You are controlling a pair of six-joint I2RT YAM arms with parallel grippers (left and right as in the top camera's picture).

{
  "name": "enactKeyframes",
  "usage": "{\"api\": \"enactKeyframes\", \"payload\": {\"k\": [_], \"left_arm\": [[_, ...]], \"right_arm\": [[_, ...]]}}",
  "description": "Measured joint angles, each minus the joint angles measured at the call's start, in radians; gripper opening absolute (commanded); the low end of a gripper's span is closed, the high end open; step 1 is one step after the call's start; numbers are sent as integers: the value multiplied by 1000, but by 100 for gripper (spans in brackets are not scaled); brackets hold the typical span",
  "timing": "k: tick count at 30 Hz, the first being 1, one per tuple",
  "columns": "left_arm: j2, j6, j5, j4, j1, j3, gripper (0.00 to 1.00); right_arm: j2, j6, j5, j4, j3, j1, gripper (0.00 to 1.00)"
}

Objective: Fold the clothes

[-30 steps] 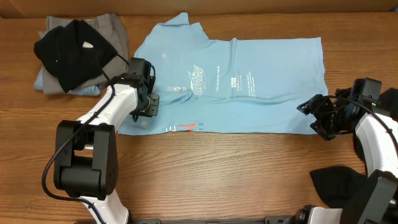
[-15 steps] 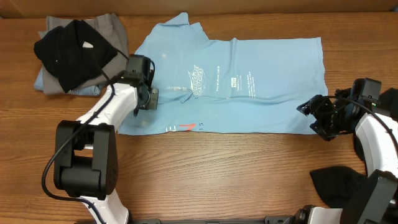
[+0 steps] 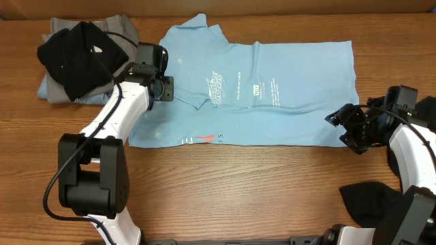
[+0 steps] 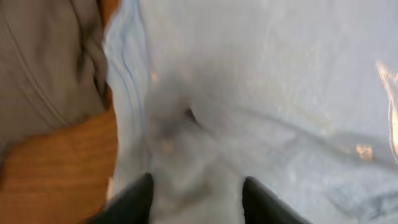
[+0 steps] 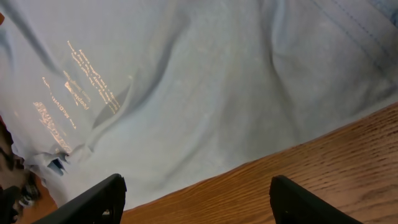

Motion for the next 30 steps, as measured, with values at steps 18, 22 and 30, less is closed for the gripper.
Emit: {"api": "enactKeyframes", "payload": {"k": [18, 22, 30], "left_arm": [[34, 200, 254, -78, -157, 0, 4], [123, 209, 247, -38, -186, 0, 4], [156, 142, 199, 80, -186, 3, 4]], "right_arm": [[0, 0, 0, 7, 0, 0, 78], [0, 0, 0, 8, 0, 0, 78], [0, 0, 0, 7, 0, 0, 78]]}}
